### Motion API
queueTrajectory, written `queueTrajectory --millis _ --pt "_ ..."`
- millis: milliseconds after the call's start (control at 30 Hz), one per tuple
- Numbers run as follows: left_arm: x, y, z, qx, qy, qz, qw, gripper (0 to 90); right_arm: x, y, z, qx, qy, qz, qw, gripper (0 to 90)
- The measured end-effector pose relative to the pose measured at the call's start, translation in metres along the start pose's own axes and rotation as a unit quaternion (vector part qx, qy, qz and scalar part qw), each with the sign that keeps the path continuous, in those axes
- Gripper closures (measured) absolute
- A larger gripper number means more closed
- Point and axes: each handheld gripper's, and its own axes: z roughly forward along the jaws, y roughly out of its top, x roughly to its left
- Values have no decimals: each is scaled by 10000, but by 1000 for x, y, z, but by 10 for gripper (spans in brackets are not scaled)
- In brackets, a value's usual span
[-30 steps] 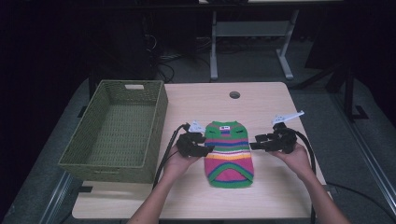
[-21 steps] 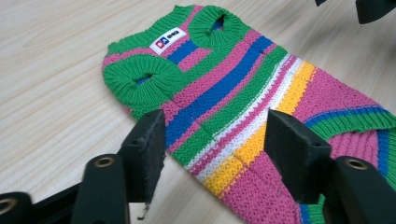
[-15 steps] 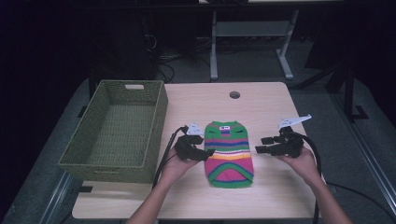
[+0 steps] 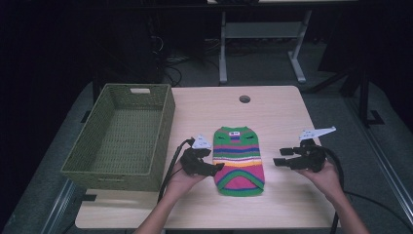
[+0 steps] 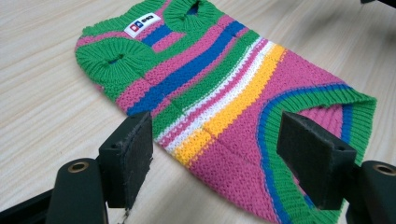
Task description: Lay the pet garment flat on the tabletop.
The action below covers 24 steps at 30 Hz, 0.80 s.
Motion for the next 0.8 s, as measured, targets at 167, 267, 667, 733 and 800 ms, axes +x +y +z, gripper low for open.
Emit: queueTrajectory --millis 167,267,667,733,800 --pt "-1 -6 -2 12 -24 -23 10000 262 -1 -7 -5 5 -54 51 10000 342" --pt "-2 -11 -5 38 -42 -40 10000 252 0 -14 -9 50 -127 65 9999 333" --pt "-6 -28 -13 56 -57 -119 9999 232 6 -40 -16 40 -201 87 9998 321" --pt "-8 -31 -14 68 -47 -88 9999 232 8 -46 -18 4 -223 98 9997 321" --pt "-9 -33 -16 75 -48 -85 9999 232 8 -50 -19 -9 -245 102 9996 321"
